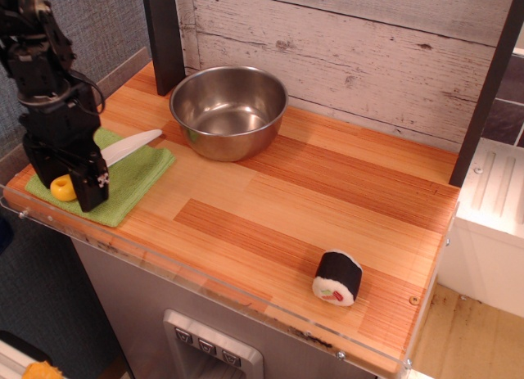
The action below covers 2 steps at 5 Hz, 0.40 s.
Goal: Move the knife to the back right corner of the table
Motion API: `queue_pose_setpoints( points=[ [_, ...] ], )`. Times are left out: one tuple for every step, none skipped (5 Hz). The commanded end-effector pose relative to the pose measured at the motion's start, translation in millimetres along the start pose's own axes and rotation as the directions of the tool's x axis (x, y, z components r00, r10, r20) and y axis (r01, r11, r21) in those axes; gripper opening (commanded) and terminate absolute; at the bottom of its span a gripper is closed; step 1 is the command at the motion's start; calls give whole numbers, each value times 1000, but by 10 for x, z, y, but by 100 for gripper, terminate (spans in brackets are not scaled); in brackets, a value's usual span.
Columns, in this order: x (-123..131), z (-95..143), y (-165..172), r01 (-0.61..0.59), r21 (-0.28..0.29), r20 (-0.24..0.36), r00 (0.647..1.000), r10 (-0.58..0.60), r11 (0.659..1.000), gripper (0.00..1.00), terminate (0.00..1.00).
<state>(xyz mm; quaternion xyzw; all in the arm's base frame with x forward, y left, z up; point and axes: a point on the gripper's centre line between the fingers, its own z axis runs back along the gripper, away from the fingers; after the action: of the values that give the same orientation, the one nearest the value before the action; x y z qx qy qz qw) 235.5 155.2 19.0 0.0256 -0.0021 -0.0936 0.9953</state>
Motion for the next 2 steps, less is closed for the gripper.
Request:
queue_pose_setpoints(
  points=[
    [46, 66, 34, 8, 24, 20, 1000, -8, 1000, 100, 0],
    [37, 59, 44, 4, 15, 24, 1000, -5, 1000, 0, 0]
  ],
)
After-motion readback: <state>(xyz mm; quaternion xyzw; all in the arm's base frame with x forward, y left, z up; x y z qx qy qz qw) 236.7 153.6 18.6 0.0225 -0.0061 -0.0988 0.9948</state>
